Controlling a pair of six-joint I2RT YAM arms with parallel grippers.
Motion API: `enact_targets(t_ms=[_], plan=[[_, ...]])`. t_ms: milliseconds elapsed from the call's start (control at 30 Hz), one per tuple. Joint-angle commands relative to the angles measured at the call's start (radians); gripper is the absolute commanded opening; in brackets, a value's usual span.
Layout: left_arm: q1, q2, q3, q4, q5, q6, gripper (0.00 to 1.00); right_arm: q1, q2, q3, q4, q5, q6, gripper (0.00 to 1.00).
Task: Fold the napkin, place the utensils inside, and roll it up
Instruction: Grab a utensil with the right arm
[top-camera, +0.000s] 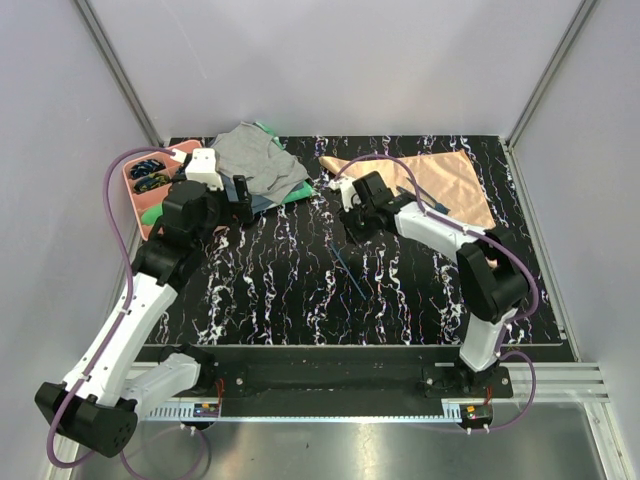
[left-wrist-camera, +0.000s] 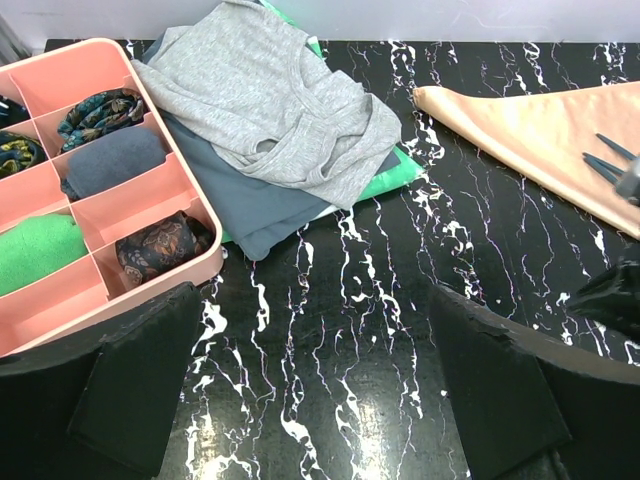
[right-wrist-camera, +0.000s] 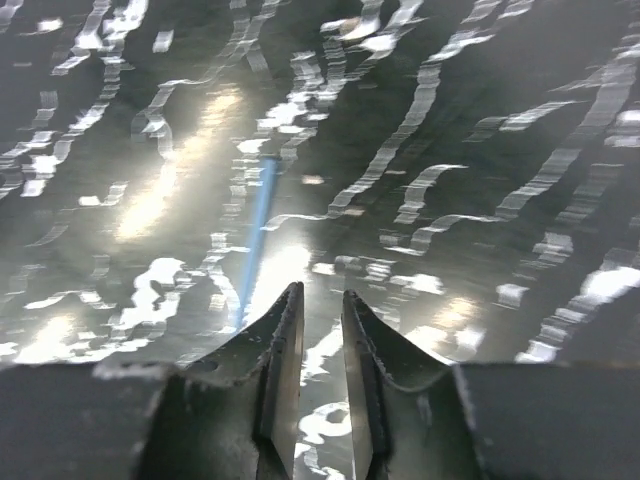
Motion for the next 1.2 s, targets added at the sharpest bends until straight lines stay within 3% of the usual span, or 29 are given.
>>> enact_targets(t_ms=[0, 133, 500, 967, 1167], plan=[[0.006, 0.01, 0.005, 0.059, 0.021, -0.006, 0.99, 0.019, 0.071, 0.015, -0.037, -0.165, 0.133, 0.31], [0.006, 0.013, 0.006, 0.061, 0.026, -0.011, 0.99, 0.096, 0.085, 0.004, -0.038, -0.08, 0.125, 0.35], [0.006, 0.016, 0.006, 0.059, 0.038, -0.017, 0.99, 0.151, 0.143, 0.003, -0.038, 0.066, 0.113, 0.39], [0.006, 0.013, 0.005, 0.061, 0.03, -0.014, 0.99, 0.153, 0.275, 0.125, -0.058, 0.121, 0.047, 0.39], [0.004, 0.01, 0.005, 0.059, 0.026, -0.011, 0.99, 0.151, 0.327, 0.169, -0.101, 0.131, 0.036, 0.24]])
